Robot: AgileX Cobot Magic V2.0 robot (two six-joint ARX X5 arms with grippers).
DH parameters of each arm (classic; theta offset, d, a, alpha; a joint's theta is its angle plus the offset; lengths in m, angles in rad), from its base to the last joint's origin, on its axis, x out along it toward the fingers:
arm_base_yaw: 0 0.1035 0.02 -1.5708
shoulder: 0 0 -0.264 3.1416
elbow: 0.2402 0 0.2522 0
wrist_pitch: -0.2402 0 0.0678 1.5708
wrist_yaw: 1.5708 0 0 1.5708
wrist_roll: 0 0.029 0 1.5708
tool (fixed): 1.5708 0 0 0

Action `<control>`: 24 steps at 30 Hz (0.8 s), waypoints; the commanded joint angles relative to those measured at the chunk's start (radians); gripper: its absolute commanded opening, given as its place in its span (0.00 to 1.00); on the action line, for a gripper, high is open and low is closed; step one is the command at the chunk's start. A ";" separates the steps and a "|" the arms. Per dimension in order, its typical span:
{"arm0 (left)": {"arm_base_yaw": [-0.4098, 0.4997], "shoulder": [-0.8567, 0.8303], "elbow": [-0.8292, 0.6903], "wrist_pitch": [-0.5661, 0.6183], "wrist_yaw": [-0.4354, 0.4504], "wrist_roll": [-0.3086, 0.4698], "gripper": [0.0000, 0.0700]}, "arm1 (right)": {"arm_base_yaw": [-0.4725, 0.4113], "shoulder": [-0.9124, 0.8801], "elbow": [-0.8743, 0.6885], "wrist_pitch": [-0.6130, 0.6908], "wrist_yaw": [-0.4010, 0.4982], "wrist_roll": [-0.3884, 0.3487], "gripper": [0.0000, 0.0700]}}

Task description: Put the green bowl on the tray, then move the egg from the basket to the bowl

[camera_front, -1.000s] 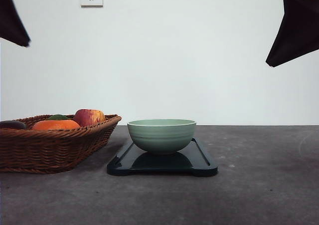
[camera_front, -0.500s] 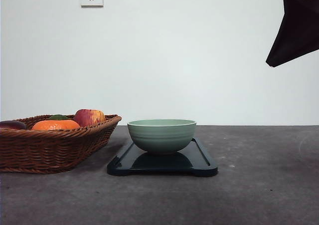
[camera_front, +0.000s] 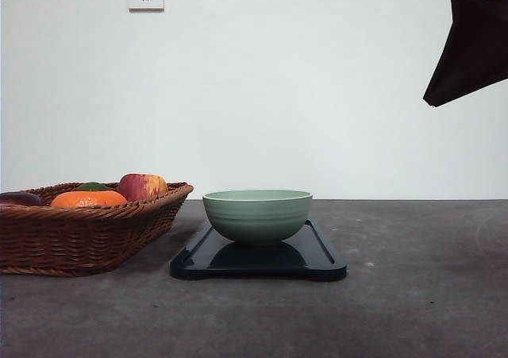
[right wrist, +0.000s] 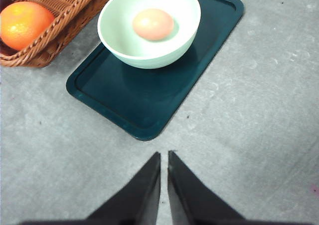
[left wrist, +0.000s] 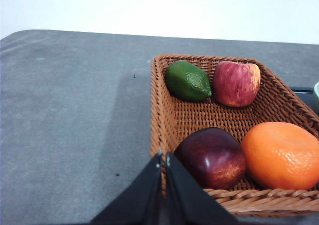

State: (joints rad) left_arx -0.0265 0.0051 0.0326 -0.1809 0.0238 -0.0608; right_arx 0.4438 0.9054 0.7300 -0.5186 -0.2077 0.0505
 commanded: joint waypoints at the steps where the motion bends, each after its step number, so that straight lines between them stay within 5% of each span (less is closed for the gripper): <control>1: 0.002 -0.002 -0.019 -0.006 -0.002 -0.010 0.00 | 0.005 0.007 0.003 0.010 -0.001 -0.003 0.02; 15: 0.002 -0.002 -0.019 -0.006 -0.002 -0.010 0.00 | 0.005 0.007 0.003 0.016 0.003 -0.010 0.02; 18: 0.002 -0.002 -0.019 -0.006 -0.002 -0.010 0.00 | 0.000 -0.018 -0.004 0.021 0.053 -0.094 0.02; 24: 0.002 -0.002 -0.019 -0.006 -0.002 -0.010 0.00 | -0.074 -0.232 -0.212 0.246 0.184 -0.148 0.02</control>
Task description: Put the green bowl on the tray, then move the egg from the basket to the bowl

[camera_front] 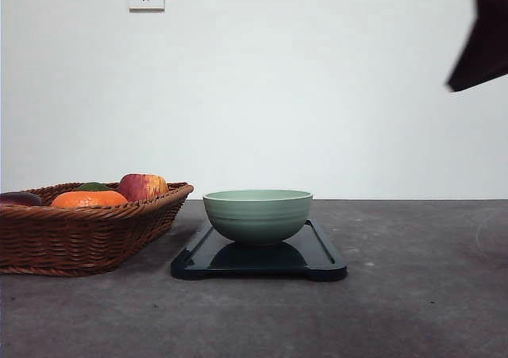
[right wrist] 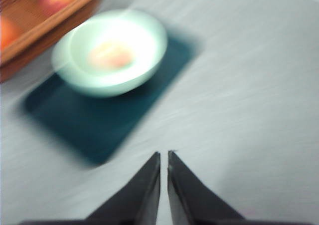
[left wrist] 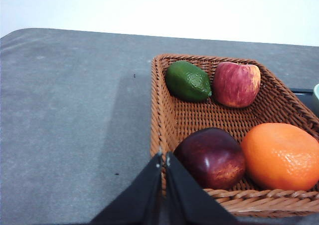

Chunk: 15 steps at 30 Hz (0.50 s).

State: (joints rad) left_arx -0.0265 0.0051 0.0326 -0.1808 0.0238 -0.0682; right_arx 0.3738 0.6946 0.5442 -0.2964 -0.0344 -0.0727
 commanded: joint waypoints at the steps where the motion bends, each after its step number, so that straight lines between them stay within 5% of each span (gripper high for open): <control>1: 0.002 -0.002 -0.019 -0.006 -0.002 -0.003 0.00 | -0.031 -0.077 -0.079 0.060 0.013 -0.025 0.02; 9: 0.002 -0.002 -0.019 -0.006 -0.002 -0.003 0.00 | -0.232 -0.509 -0.395 0.139 0.016 -0.019 0.02; 15: 0.002 -0.002 -0.019 -0.006 -0.002 -0.003 0.00 | -0.305 -0.691 -0.510 0.139 0.017 -0.012 0.02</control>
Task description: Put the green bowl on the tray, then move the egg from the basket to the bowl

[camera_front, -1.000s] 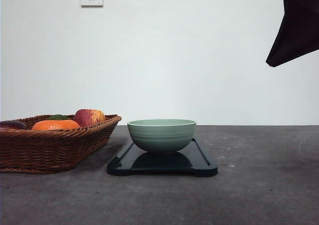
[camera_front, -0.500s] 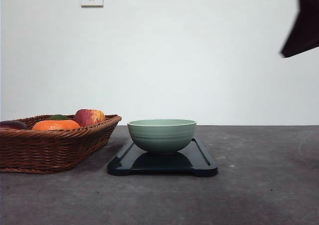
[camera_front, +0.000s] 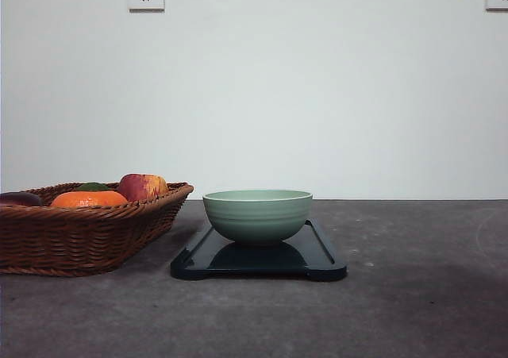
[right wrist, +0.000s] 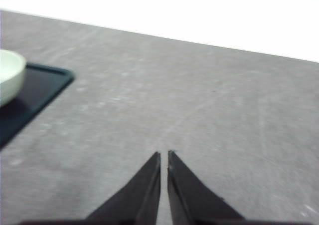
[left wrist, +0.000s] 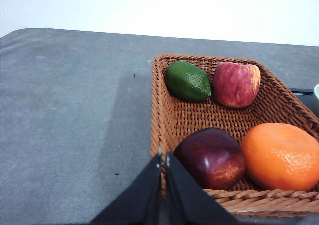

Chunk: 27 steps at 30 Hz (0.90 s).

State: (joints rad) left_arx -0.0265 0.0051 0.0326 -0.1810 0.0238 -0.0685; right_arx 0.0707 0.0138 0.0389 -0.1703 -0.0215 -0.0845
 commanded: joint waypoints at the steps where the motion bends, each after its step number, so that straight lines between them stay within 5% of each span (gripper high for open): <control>1: 0.002 -0.002 -0.019 -0.006 -0.002 -0.003 0.00 | -0.005 -0.013 -0.014 0.022 0.003 0.001 0.02; 27: 0.002 -0.002 -0.019 -0.006 -0.002 -0.003 0.00 | -0.008 -0.010 -0.026 0.021 0.003 0.006 0.02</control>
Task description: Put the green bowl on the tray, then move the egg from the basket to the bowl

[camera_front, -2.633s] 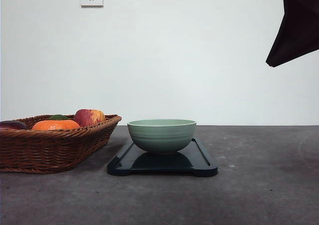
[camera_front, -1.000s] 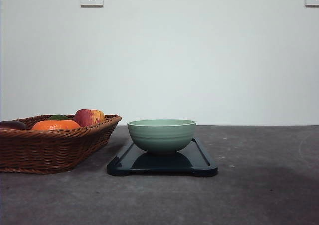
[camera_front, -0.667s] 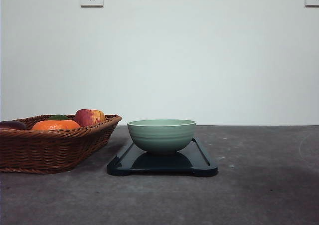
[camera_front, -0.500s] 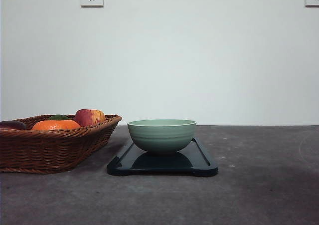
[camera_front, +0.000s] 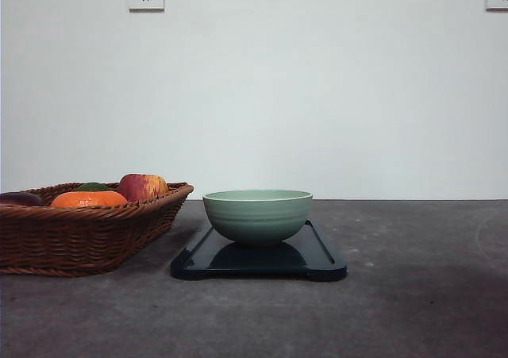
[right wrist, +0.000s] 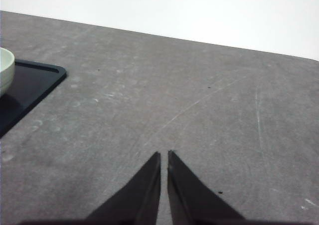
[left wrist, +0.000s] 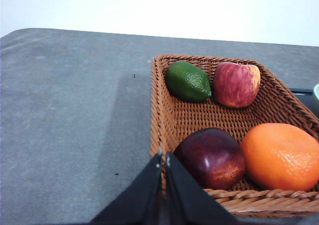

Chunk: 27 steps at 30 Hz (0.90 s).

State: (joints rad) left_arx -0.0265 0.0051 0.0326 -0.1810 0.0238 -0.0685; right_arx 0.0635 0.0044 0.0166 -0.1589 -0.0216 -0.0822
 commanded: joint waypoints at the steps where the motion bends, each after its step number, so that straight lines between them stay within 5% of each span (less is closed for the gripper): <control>1: 0.002 -0.002 -0.019 -0.006 -0.002 -0.002 0.00 | 0.000 -0.001 -0.004 0.010 0.003 0.003 0.02; 27: 0.002 -0.002 -0.019 -0.006 -0.002 -0.003 0.00 | 0.000 -0.001 -0.004 0.010 0.003 0.003 0.02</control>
State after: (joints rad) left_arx -0.0265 0.0051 0.0326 -0.1810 0.0238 -0.0685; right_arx 0.0635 0.0044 0.0166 -0.1589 -0.0216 -0.0822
